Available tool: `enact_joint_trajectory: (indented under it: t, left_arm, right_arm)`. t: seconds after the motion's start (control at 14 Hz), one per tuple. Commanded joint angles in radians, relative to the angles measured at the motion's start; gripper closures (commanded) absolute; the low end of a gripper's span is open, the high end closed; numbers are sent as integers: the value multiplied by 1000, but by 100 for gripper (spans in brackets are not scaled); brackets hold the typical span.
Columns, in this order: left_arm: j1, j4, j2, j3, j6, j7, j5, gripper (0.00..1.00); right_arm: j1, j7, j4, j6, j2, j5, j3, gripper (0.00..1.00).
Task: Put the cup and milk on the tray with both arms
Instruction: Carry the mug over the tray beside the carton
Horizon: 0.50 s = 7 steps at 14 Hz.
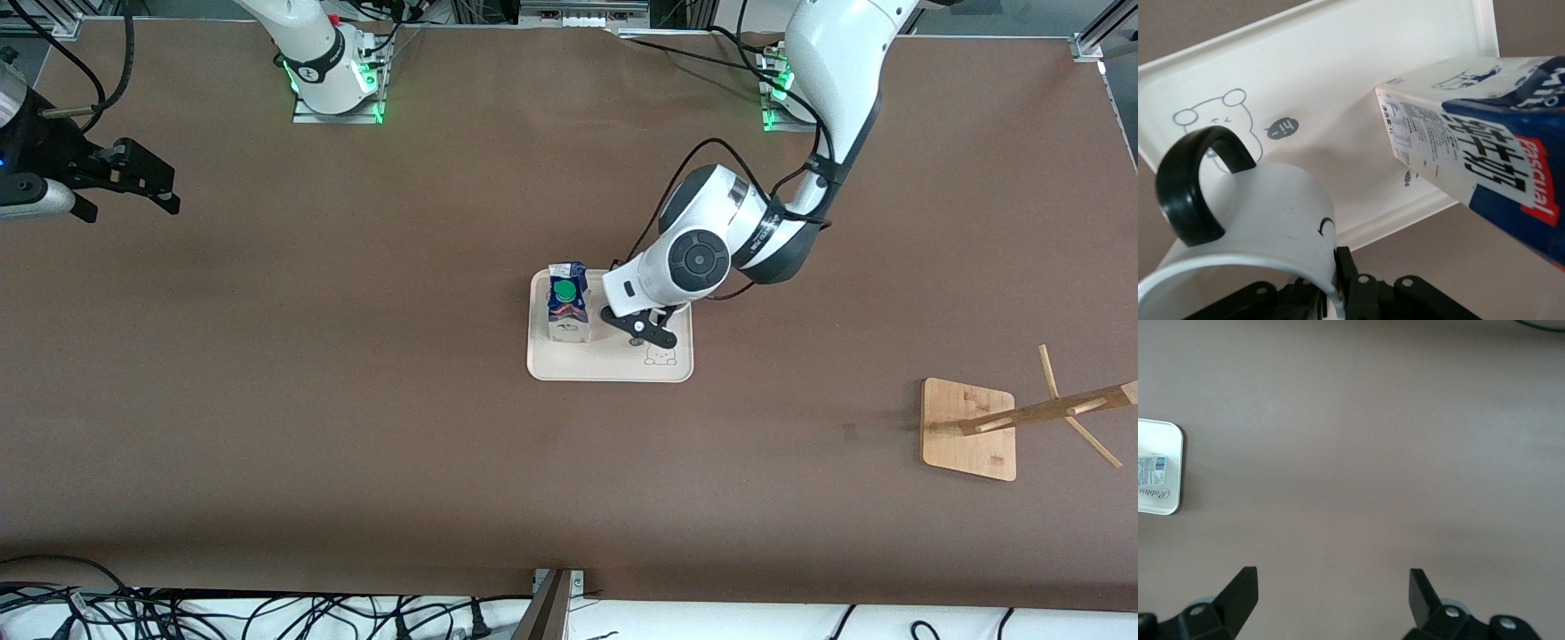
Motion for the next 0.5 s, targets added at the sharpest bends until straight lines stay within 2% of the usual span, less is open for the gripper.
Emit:
enact_joint_trajectory:
  t: [0.0, 0.43]
  left_arm:
    - [-12, 35, 32, 7, 7, 13, -12, 100]
    - [-10, 34, 56, 10, 24, 13, -9, 100]
  right_arm:
    - [-14, 11, 21, -6, 9, -12, 15, 0]
    - [-14, 11, 21, -6, 9, -12, 15, 0]
